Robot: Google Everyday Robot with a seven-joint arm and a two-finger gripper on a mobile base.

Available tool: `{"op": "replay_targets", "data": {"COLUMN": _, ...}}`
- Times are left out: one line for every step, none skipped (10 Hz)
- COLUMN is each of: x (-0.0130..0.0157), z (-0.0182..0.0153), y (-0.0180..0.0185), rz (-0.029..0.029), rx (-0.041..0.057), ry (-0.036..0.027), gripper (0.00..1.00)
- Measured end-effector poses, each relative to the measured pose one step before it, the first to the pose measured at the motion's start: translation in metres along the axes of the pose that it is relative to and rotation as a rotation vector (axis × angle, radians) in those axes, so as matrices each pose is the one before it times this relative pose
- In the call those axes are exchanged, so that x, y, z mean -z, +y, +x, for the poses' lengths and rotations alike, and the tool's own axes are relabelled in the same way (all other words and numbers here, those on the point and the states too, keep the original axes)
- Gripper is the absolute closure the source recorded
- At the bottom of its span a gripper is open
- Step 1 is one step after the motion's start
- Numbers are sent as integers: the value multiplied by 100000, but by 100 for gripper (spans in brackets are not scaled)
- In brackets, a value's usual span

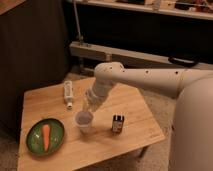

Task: Knock the eraser over

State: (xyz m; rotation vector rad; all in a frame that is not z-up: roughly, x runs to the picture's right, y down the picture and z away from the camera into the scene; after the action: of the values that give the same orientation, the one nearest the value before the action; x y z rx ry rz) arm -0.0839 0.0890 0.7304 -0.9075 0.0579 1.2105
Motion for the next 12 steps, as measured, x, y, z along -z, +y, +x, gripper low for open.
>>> {"op": "replay_targets", "data": {"x": 1757, "z": -429, "y": 406, "rz": 766, "rx": 1124, "ry": -3230, "gripper": 58}}
{"op": "replay_targets", "data": {"x": 1425, "z": -300, "y": 349, "rz": 561, "rx": 457, "ry": -2026, "gripper": 58}}
{"op": "replay_targets", "data": {"x": 2518, "z": -271, "y": 449, "rz": 1041, "rx": 112, "ry": -2555, "gripper": 58}}
{"op": "replay_targets", "data": {"x": 3135, "z": -28, "y": 252, "rz": 1002, "rx": -1034, "ry": -2570, "gripper": 60}}
{"op": "replay_targets", "data": {"x": 1812, "z": 170, "y": 10, "rz": 359, "rx": -1153, "ry": -319, "gripper": 65}}
{"op": "replay_targets", "data": {"x": 1729, "z": 217, "y": 391, "rz": -68, "rx": -1041, "ry": 914, "gripper": 75}}
{"op": "replay_targets", "data": {"x": 1154, "z": 396, "y": 276, "rz": -207, "rx": -1549, "ry": 1039, "gripper": 85}}
{"op": "replay_targets", "data": {"x": 1035, "z": 1008, "y": -445, "rz": 327, "rx": -2956, "ry": 1281, "gripper": 96}}
{"op": "replay_targets", "data": {"x": 278, "z": 1093, "y": -534, "rz": 544, "rx": -2473, "ry": 1271, "gripper": 100}}
{"op": "replay_targets", "data": {"x": -247, "z": 922, "y": -232, "rz": 225, "rx": -1407, "ry": 1397, "gripper": 100}}
{"op": "replay_targets", "data": {"x": -837, "z": 1554, "y": -744, "rz": 376, "rx": -2480, "ry": 2263, "gripper": 100}}
{"op": "replay_targets", "data": {"x": -1177, "z": 1464, "y": -979, "rz": 217, "rx": -2407, "ry": 2348, "gripper": 100}}
